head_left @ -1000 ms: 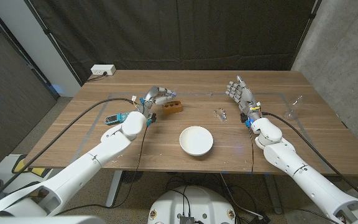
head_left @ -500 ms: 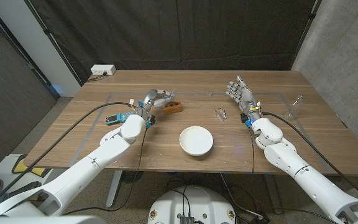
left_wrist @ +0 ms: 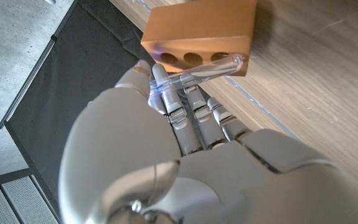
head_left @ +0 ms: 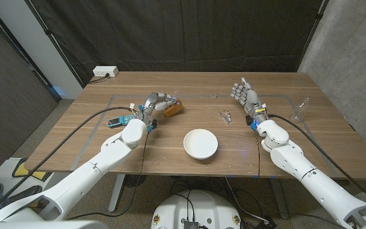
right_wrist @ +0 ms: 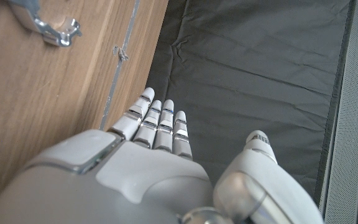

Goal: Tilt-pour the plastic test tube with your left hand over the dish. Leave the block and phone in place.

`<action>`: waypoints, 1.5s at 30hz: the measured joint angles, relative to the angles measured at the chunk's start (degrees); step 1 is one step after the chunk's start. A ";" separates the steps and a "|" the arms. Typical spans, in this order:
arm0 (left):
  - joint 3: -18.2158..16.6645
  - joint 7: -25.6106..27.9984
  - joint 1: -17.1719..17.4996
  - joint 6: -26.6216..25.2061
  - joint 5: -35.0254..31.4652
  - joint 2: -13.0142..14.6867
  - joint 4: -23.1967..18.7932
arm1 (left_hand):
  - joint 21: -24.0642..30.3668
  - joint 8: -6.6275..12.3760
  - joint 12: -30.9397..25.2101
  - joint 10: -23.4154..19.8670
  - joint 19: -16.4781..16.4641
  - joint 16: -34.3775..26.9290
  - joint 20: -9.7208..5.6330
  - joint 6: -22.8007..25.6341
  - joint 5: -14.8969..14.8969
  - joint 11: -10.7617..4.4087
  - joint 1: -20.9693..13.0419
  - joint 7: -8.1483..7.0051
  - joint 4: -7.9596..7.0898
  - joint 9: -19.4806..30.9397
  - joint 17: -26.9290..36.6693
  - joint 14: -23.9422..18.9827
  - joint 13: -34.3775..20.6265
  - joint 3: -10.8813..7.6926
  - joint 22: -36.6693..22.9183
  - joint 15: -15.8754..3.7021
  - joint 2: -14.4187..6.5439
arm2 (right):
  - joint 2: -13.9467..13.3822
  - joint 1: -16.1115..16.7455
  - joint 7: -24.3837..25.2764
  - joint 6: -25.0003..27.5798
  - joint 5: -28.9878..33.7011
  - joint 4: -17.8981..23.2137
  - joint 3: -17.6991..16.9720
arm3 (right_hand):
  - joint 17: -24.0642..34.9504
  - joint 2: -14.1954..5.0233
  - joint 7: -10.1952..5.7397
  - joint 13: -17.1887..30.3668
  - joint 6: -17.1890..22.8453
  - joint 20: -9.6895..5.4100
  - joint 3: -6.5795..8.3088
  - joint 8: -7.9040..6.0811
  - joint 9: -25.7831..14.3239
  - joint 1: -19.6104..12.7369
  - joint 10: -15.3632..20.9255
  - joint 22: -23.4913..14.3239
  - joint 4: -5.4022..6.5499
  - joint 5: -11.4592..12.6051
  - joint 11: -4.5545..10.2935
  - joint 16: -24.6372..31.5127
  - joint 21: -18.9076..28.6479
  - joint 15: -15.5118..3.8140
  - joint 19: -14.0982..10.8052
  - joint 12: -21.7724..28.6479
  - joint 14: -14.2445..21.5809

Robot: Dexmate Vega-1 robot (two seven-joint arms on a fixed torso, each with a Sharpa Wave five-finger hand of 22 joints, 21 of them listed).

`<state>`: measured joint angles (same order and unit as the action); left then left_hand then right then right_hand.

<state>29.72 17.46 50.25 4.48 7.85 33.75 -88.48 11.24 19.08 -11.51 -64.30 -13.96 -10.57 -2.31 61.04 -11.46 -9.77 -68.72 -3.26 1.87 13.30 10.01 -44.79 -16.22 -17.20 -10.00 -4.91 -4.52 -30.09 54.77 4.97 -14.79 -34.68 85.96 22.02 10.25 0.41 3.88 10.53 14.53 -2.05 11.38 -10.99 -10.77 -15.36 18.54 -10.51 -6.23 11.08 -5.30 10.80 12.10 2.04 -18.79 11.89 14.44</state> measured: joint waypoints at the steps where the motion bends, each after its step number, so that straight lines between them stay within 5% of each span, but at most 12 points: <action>1: 0.00 -0.13 -0.09 0.12 0.20 -0.05 0.20 | 0.00 0.00 0.17 0.06 0.19 0.00 0.19 -0.28 0.00 -0.06 0.00 -0.13 0.00 0.00 0.00 0.12 -0.07 0.00 0.00 0.12 0.00 | 0.00 -0.09 0.02 0.08 0.02 0.00 0.04 | 0.00 0.00 0.00 0.00 0.00 0.00 0.00 0.00 0.00 0.00 0.00 0.00 0.00 0.00 0.00 0.00 0.00 0.00 0.00 0.00 0.00; 22: 1.08 -3.21 -3.46 1.66 1.04 -1.11 3.66 | 0.00 0.29 0.78 1.24 1.32 0.00 0.06 -2.68 0.00 -1.20 0.01 -0.70 -1.44 0.14 0.00 2.73 -0.42 -1.45 0.00 0.44 -0.01 | 0.22 -0.27 0.58 0.14 0.08 -0.39 0.02 | 0.00 0.00 -0.31 0.00 0.31 0.00 0.00 0.00 0.00 0.00 0.00 0.00 0.00 0.00 0.00 0.00 0.00 0.00 0.00 0.00 0.00; 32: 1.30 -5.42 -3.70 2.05 2.51 -0.71 4.20 | 0.00 -1.34 1.14 12.18 4.51 0.00 2.63 -11.76 0.88 -0.91 2.62 -2.16 -3.02 0.00 0.53 9.21 -0.95 -1.07 -0.29 1.46 -0.52 | 0.19 0.02 0.83 -0.01 0.12 -0.33 -0.09 | 0.00 0.00 -0.31 0.00 0.31 0.00 0.00 0.00 0.00 0.00 0.00 0.00 0.00 0.00 0.00 0.00 0.00 0.00 0.00 0.00 0.00; 45: 0.76 -5.87 -1.97 1.28 2.88 1.34 1.50 | 0.00 -2.59 1.14 16.18 5.51 0.00 3.24 -16.03 1.09 0.26 5.59 -2.55 -4.75 -0.73 0.54 11.50 -0.46 0.66 -0.29 1.68 2.09 | 0.27 -0.06 0.45 -0.58 0.20 -0.53 -0.10 | 0.00 0.00 -0.31 0.00 0.31 0.00 -0.25 0.00 0.00 0.00 0.00 0.00 -0.25 0.00 0.00 0.00 0.00 0.00 0.00 0.00 0.00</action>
<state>30.48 11.59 48.28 5.76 10.73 35.10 -86.98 11.24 16.49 -10.36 -48.12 -8.45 -10.57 0.93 45.01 -10.37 -9.51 -63.13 -5.81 -2.87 12.57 10.55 -33.30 -16.69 -16.53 -10.28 -3.23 -2.43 -29.82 54.70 5.43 -15.37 -34.48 85.43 21.92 10.25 0.41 3.58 10.53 14.83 -2.05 11.13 -10.99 -10.77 -15.36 18.54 -10.51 -6.49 11.09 -5.30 10.80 12.10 2.04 -18.79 11.89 14.44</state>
